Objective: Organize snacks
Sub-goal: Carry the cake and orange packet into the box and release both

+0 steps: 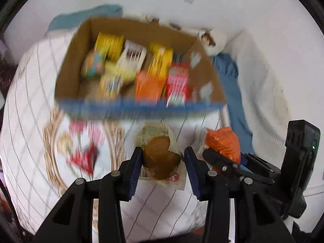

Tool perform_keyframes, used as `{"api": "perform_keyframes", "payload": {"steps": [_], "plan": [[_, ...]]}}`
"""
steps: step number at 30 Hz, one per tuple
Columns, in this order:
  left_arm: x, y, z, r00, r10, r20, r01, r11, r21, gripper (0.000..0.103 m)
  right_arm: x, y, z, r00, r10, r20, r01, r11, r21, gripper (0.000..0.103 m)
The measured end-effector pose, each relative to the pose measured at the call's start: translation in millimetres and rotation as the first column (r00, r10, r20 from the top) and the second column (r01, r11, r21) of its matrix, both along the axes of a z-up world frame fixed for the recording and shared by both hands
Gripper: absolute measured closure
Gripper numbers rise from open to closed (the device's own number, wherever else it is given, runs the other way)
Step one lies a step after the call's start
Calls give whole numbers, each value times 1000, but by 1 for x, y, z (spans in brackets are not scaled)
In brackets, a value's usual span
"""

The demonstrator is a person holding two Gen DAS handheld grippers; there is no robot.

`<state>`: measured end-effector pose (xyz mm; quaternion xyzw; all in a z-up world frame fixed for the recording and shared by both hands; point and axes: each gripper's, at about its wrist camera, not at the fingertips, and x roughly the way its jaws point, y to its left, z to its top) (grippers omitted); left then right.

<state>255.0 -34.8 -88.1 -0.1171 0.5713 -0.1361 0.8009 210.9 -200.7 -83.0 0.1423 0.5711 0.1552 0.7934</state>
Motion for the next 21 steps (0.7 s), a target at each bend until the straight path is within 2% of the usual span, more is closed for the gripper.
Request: {"api": "perform_keyframes", "payload": {"steps": [1, 4, 7, 9, 13, 16, 18, 19, 20, 21], "plan": [[-1, 8, 7, 1000, -2, 22, 2, 1000, 12, 64, 13, 0, 11, 1000, -16, 25, 15, 1000, 8, 53], [36, 17, 24, 998, 6, 60, -11, 998, 69, 64, 54, -15, 35, 993, -53, 101, 53, 999, 0, 53], [75, 29, 16, 999, 23, 43, -29, 991, 133, 64, 100, -23, 44, 987, -78, 143, 83, 996, -29, 53], [103, 33, 9, 999, 39, 14, -41, 983, 178, 64, 139, -24, 39, 986, -88, 138, 97, 994, -57, 53], [136, 48, -22, 997, 70, -40, -56, 958, 281, 63, 199, -23, 15, 988, -115, 100, 124, 987, -97, 53], [153, 59, -42, 992, 89, -85, -57, 942, 330, 63, 226, -22, -6, 989, -134, 58, 140, 984, -112, 53], [160, 65, -54, 986, 99, -132, -50, 940, 336, 61, 238, -19, -18, 992, -125, 34, 129, 985, -118, 52], [161, 69, -61, 982, 113, -152, -57, 941, 335, 61, 242, -17, -25, 992, -129, 11, 129, 983, -133, 44], [162, 74, -65, 977, 137, -160, -77, 939, 334, 60, 246, -16, -29, 990, -138, 0, 136, 979, -150, 24], [162, 76, -65, 975, 153, -162, -92, 938, 333, 58, 251, -15, -33, 990, -142, -5, 140, 978, -155, 19]]}}
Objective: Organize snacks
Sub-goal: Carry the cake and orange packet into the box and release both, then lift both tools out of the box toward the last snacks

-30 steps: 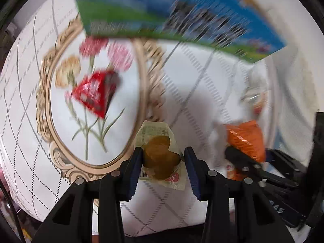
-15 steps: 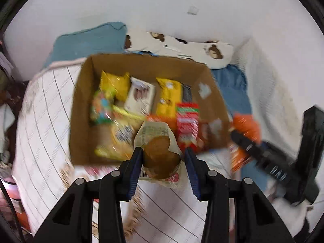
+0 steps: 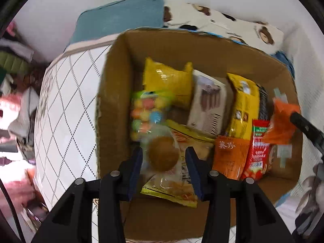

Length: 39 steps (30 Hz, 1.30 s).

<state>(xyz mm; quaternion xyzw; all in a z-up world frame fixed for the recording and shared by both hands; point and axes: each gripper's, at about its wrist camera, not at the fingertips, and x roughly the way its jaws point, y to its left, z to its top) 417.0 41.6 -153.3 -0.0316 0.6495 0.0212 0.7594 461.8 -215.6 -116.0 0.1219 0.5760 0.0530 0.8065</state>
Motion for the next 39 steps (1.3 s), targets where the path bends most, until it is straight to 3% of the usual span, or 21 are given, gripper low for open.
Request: {"api": "perform_keyframes", "payload": {"steps": [1, 2, 3, 7, 18, 28, 39], "plan": [[1, 3, -3, 1000, 12, -4, -12, 1000, -7, 48, -1, 2, -2, 1000, 6, -2, -6, 1000, 22, 12], [1, 5, -5, 1000, 22, -10, -22, 1000, -13, 28, 1, 3, -3, 1000, 11, -7, -11, 1000, 19, 10], [2, 6, -7, 1000, 24, -13, -24, 1000, -16, 17, 1, 8, -2, 1000, 19, -7, -19, 1000, 0, 7], [1, 5, -8, 1000, 24, -1, -24, 999, -39, 9, -7, 21, -1, 999, 51, -13, -51, 998, -41, 3], [-17, 1, 0, 998, 45, 53, -43, 998, -42, 7, -36, 44, 3, 992, 129, -4, -128, 980, -152, 3], [-56, -16, 22, 990, 20, 142, -20, 1000, -7, 7, -74, 48, 17, 989, 141, 37, -133, 977, -168, 3], [-123, -31, 78, 942, 5, 334, -8, 1000, 7, 7, -134, 43, 75, 971, 147, 188, -109, 974, -198, 3]]}}
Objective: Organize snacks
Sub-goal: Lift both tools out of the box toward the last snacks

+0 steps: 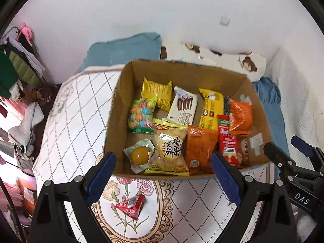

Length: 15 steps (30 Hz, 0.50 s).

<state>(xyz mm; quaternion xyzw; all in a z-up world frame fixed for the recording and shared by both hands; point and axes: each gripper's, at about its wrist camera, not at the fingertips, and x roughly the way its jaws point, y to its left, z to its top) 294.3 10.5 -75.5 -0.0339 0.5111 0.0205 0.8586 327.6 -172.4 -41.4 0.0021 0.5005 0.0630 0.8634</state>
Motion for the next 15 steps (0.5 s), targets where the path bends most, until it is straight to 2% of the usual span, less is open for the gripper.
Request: {"api": "perform_keyframes", "payload": {"steps": [9, 15], "plan": [[-50, -6, 41, 993, -8, 117, 10, 1000, -11, 7, -59, -5, 50, 993, 6, 116, -7, 1000, 4, 3], [-81, -10, 64, 982, -9, 190, 10, 1000, -3, 7, -90, -10, 73, 986, -7, 165, 3, 1000, 25, 3]]}}
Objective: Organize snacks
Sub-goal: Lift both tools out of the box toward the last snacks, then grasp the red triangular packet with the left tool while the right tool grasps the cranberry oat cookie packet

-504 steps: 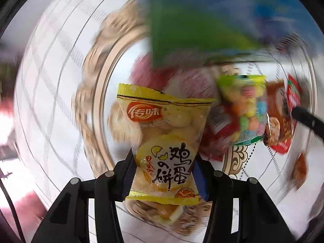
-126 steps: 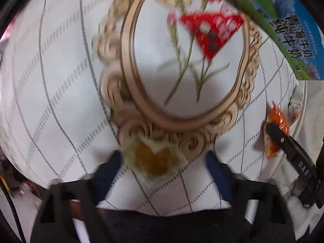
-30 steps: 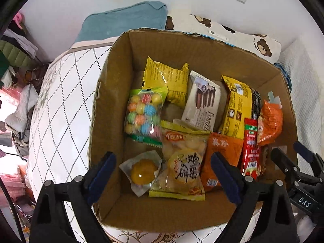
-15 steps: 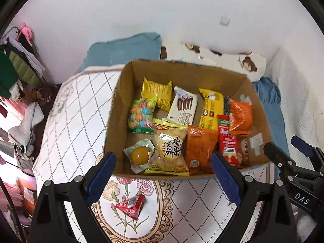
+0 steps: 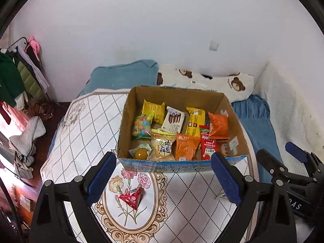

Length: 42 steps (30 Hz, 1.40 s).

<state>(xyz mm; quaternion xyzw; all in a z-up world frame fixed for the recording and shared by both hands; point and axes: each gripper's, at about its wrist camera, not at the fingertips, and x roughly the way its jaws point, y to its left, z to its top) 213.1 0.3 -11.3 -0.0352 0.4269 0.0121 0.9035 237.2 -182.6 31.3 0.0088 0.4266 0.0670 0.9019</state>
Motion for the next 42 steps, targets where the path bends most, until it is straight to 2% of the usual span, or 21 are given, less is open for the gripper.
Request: {"api": "perform_keyframes", "payload": {"steps": [6, 12, 15, 19, 20, 21, 22, 23, 27, 28, 31, 33, 35, 37, 38, 39, 42], "plan": [[-23, -5, 8, 1000, -1, 29, 1, 1000, 5, 7, -31, 2, 20, 998, 4, 56, -4, 1000, -6, 3], [-27, -8, 4, 1000, 2, 22, -3, 1000, 16, 7, -46, -4, 23, 999, -1, 35, 0, 999, 51, 3], [-23, -8, -4, 1000, 12, 0, -12, 1000, 14, 7, -43, -10, 12, 1000, 4, -2, -3, 995, 100, 3], [-16, -6, -27, 998, 38, -54, -37, 999, 30, 7, -30, -29, -19, 995, -18, -95, 36, 981, 193, 4], [-15, -5, -33, 997, 44, -68, -42, 999, 29, 7, -26, -39, -34, 989, -38, -141, 68, 974, 216, 4], [-15, -3, -40, 995, 52, -83, -50, 998, 28, 7, -22, -46, -47, 984, -52, -168, 90, 970, 227, 13], [-13, -1, -48, 993, 61, -103, -59, 998, 30, 7, -18, -52, -62, 978, -66, -196, 109, 970, 219, 29], [-11, 1, -58, 989, 72, -130, -68, 997, 32, 7, -14, -57, -75, 971, -78, -226, 125, 971, 203, 38], [-7, 9, -88, 973, 96, -208, -90, 995, 38, 7, -3, -81, -136, 923, -135, -360, 217, 955, 200, 38], [-6, 13, -96, 967, 102, -232, -96, 995, 38, 7, -1, -84, -146, 912, -142, -386, 232, 952, 197, 35], [-5, 27, -118, 946, 127, -300, -126, 992, 20, 7, 8, -90, -191, 853, -172, -493, 290, 942, 172, 24], [-7, 40, -129, 930, 151, -334, -156, 988, 14, 7, 13, -90, -221, 813, -183, -553, 321, 933, 163, 24], [-12, 49, -134, 923, 172, -344, -177, 984, 17, 7, 18, -85, -244, 792, -185, -583, 330, 931, 153, 24], [-15, 58, -138, 917, 187, -352, -191, 981, 25, 7, 18, -77, -254, 802, -182, -569, 315, 938, 143, 27], [-17, 64, -139, 914, 197, -354, -200, 979, 28, 7, 17, -69, -253, 821, -173, -544, 285, 950, 129, 40], [-17, 68, -140, 912, 204, -355, -208, 978, 28, 7, 15, -58, -250, 842, -148, -518, 243, 963, 120, 46], [-14, 84, -151, 900, 208, -383, -218, 976, 16, 7, 5, -25, -245, 868, -53, -494, 129, 984, 122, 46]]}}
